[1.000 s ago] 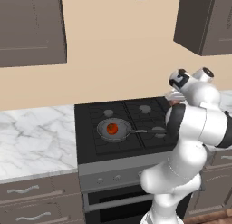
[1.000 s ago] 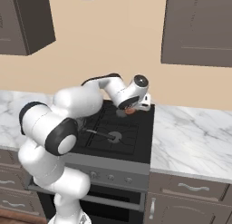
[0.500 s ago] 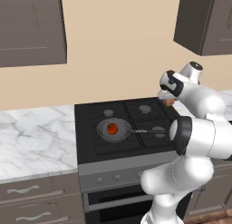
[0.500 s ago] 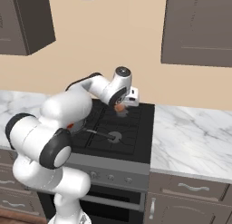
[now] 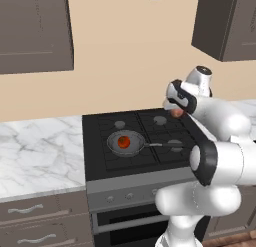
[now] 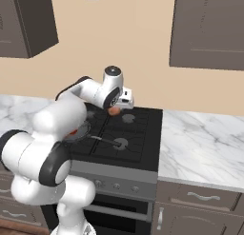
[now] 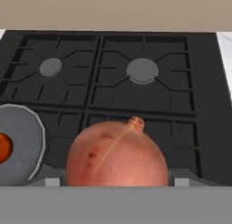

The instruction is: Place the pan on the front left burner on the stove. Then place the tomato and the onion in the pan and turn on the front left burner.

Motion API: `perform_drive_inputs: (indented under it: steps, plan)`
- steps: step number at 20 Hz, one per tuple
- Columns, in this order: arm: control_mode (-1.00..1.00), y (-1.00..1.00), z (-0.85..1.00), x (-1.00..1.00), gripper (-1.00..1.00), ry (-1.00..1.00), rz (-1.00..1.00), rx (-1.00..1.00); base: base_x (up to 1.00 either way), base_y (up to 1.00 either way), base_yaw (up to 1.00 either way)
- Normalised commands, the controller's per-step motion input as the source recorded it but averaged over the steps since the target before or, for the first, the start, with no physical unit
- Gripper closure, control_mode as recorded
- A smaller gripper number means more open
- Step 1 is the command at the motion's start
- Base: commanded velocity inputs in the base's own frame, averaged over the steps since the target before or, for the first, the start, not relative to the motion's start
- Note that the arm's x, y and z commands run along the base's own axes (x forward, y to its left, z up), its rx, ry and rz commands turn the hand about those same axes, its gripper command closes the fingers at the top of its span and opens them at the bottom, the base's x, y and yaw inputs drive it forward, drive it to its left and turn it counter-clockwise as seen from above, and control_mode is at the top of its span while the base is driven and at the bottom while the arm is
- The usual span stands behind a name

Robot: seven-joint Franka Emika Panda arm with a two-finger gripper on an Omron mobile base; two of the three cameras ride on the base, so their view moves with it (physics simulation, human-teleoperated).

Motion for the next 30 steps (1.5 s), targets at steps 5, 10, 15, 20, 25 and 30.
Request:
perform_drive_inputs:
  steps: [5, 10, 15, 20, 25, 30]
  plan:
    - [-1.0, 0.58, 0.08, -0.15, 1.0, 0.0, 0.0, 0.0, 0.0, 0.0, 0.0]
    - [-1.0, 0.55, 0.13, -0.28, 1.0, 0.0, 0.0, 0.0, 0.0, 0.0, 0.0]
    - [-1.0, 0.47, 0.14, -0.47, 1.0, 0.0, 0.0, 0.0, 0.0, 0.0, 0.0]
    - [-1.0, 0.5, 0.05, -0.4, 1.0, 0.0, 0.0, 0.0, 0.0, 0.0, 0.0]
    - [-1.0, 0.59, 0.0, -0.03, 1.0, 0.0, 0.0, 0.0, 0.0, 0.0, 0.0]
    - [-1.0, 0.58, 0.0, 0.0, 1.0, 0.0, 0.0, -0.02, 0.0, 0.0, 0.0]
